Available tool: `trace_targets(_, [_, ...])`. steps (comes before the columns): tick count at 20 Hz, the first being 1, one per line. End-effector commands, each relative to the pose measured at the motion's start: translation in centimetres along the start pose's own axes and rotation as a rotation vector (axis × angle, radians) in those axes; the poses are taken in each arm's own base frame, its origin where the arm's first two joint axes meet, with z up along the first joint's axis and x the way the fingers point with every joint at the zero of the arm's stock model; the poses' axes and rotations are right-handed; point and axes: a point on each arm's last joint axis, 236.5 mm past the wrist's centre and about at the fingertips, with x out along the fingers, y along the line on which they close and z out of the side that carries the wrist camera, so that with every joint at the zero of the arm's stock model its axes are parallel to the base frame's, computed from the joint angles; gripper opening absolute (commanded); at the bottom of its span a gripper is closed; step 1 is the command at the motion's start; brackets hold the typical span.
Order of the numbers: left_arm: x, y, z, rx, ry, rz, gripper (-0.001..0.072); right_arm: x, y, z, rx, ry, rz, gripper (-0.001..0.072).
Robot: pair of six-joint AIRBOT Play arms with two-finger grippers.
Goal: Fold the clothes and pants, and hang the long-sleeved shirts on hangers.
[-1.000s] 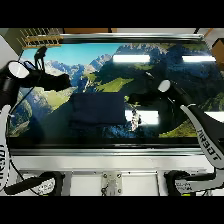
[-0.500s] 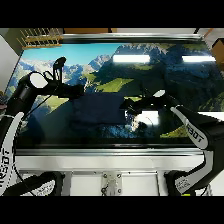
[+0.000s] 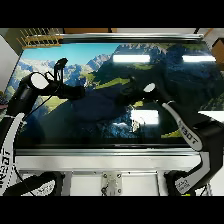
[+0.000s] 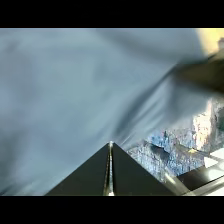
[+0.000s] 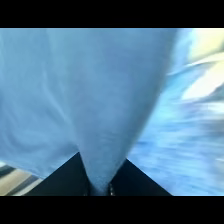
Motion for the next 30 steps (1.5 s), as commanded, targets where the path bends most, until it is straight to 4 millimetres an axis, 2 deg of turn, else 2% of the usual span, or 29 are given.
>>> trace_targets(1, [0.0,0.0,-0.2,0.001,0.008,0.000,0.0009,-12.3,-9.3,4.4,-0.029,-0.123,-0.358,0.0011])
trace_targets(3, [0.0,0.0,-0.2,0.000,0.008,-0.001,0.0009,-21.6,-15.2,4.8,0.058,-0.203,-0.555,0.0011])
trace_targets(6, [0.0,0.0,-0.2,0.000,0.008,-0.001,0.0009,-33.2,-21.9,2.6,0.297,-0.335,-0.695,0.0011])
trace_targets(8, [0.0,0.0,-0.2,0.000,0.009,-0.001,0.0009,-38.6,-25.5,-0.1,0.477,-0.412,-0.737,0.0011])
trace_targets(10, [0.0,-0.1,-0.2,-0.001,0.010,-0.004,0.0009,-41.6,-28.2,-3.5,0.639,-0.459,-0.759,0.0011])
trace_targets(11, [0.0,-0.2,-0.3,-0.002,0.012,-0.006,0.0009,-42.1,-29.0,-5.2,0.697,-0.466,-0.764,0.0011])
trace_targets(13, [0.0,-0.2,-0.3,-0.002,0.013,-0.006,0.0009,-41.8,-30.0,-9.0,0.806,-0.450,-0.775,0.0011])
trace_targets(16, [0.0,-0.2,-0.3,-0.002,0.013,-0.006,0.0009,-39.7,-30.0,-14.7,0.935,-0.404,-0.816,0.0011])
trace_targets(20, [0.0,-0.2,-0.3,-0.002,0.013,-0.006,0.0009,-35.7,-28.8,-19.6,1.001,-0.318,-0.791,0.0013])
trace_targets(23, [0.0,-0.2,-0.3,-0.002,0.013,-0.006,0.0009,-34.3,-27.9,-21.5,1.024,-0.275,-0.776,0.0023])
trace_targets(24, [0.0,-0.2,-0.3,-0.002,0.013,-0.006,0.0009,-34.1,-27.6,-21.9,1.031,-0.256,-0.771,0.0085])
trace_targets(25, [0.0,-0.2,-0.3,-0.002,0.013,-0.006,0.0009,-34.2,-27.4,-22.0,1.024,-0.248,-0.770,0.0379])
trace_targets(26, [0.0,-0.2,-0.3,-0.002,0.014,-0.006,0.0009,-34.7,-27.2,-21.9,0.983,-0.238,-0.779,0.0720])
trace_targets(28, [0.0,-0.2,-0.4,-0.002,0.016,-0.006,0.0009,-37.7,-27.0,-20.6,0.863,-0.263,-0.855,0.0720])
trace_targets(29, [0.0,-0.2,-0.4,-0.002,0.017,-0.006,0.0009,-39.8,-26.5,-19.5,0.804,-0.303,-0.898,0.0720])
trace_targets(30, [0.0,-0.2,-0.4,-0.002,0.017,-0.007,0.0009,-41.9,-25.5,-17.5,0.719,-0.369,-0.922,0.0720])
